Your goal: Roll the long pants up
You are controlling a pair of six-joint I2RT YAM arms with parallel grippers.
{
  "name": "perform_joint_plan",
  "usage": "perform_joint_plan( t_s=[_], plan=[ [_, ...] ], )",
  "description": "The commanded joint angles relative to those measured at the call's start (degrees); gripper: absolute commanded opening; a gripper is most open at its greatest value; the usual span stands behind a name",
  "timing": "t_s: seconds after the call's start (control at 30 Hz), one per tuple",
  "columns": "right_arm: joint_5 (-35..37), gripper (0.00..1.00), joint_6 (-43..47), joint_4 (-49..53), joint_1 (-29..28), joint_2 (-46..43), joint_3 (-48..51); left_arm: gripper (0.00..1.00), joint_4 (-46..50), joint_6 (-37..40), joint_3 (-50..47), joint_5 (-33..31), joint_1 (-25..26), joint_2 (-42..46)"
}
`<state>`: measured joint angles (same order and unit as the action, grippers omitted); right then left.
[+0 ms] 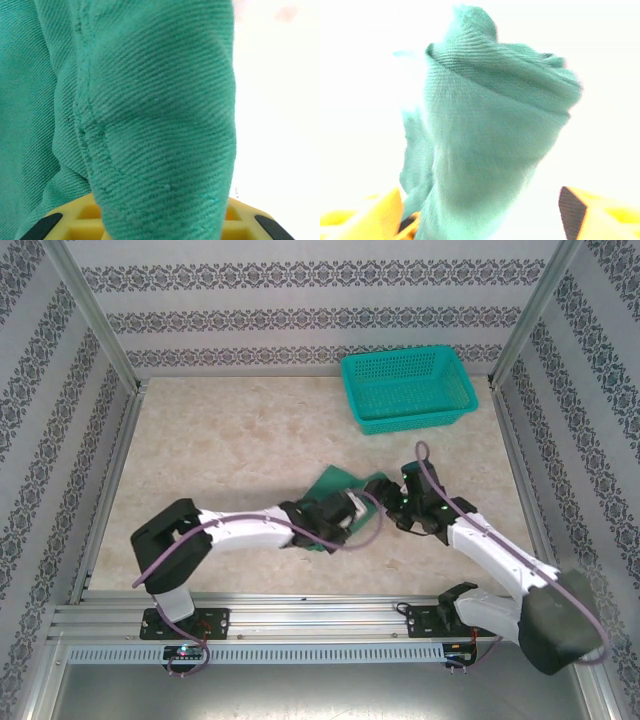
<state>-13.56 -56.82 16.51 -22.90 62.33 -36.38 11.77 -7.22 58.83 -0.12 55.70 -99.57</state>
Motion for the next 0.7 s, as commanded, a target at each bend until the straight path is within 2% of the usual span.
perform_joint_plan(
  t_s=[0.0,0.13,0.23,0.33,0.5,0.6,0.67],
  plan=[
    [-0.48,0.93,5.33,3.96,2.4,-3.51,-4.66,0.0,5.13,-7.61,-7.84,21.77,-6.93,-1.14],
    [-3.66,0.94,6.51,4.99,3.81,-1.01,-7.03,0.0,-3.86,-11.79,-11.43,37.89,-11.75,0.9],
    [-6.15,0.94,6.83,4.97,3.54,3.48,-7.61,0.0,-18.57,-19.37,-15.95,49.59,-14.64,1.46],
    [-7.7,0.94,5.99,3.08,3.42,6.49,-6.73,0.0,-33.36,-27.92,-20.0,56.08,-17.7,0.19],
    [-8.67,0.94,5.36,1.63,1.25,10.79,-7.66,0.0,-60.08,-45.38,-27.15,60.57,-23.72,-6.37],
    [-8.75,0.94,5.4,1.7,-1.04,13.31,-9.31,0.0,-72.85,-53.85,-29.8,60.55,-26.33,-13.0],
    [-8.43,0.94,4.97,1.62,-2.82,14.98,-10.41,0.0,-76.27,-56.65,-29.84,60.63,-26.87,-16.85]
  ],
)
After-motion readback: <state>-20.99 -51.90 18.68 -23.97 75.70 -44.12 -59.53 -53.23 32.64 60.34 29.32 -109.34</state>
